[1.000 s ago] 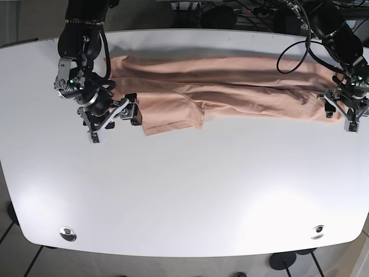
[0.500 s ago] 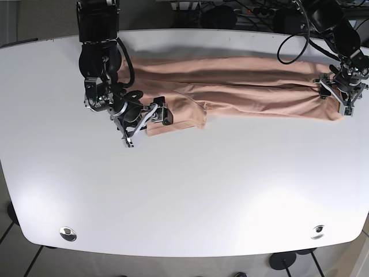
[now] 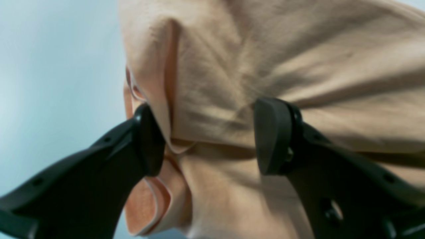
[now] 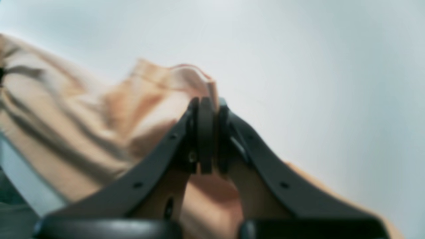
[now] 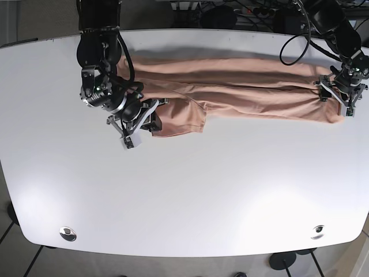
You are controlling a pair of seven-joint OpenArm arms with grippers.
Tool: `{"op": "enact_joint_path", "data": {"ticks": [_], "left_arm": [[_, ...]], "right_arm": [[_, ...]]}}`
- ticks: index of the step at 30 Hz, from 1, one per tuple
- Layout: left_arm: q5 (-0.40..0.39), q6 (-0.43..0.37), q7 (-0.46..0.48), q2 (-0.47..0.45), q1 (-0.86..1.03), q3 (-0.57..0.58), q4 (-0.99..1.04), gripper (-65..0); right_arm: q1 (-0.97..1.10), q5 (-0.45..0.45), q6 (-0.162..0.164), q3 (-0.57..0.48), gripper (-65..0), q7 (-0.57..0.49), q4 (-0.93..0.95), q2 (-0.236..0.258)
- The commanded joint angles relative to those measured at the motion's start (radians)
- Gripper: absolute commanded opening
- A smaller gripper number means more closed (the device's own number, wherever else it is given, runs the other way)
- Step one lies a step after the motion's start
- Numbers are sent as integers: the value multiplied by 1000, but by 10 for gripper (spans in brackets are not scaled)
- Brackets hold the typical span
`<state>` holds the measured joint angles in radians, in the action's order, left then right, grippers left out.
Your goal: Fold the T-shirt properly
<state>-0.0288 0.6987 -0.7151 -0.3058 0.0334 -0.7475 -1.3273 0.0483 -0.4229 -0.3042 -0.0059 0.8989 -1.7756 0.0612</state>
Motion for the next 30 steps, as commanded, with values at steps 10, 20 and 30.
{"op": "enact_joint_path", "data": {"ticks": [10,20,30], "left_arm": [[26,-1,-33,-23,3,3,4,-267],[26,-1,-33,-23,3,4,4,-267],[20,-1,-33,-23,0,1,-4,-267]], "right_arm": [[292,-14,-2,172,-634,-10,-215,-27],[407,-12,-10,298,-629,-10,-214,-19],[353,-123,-82,340,-249,-11,-255,-1]]}}
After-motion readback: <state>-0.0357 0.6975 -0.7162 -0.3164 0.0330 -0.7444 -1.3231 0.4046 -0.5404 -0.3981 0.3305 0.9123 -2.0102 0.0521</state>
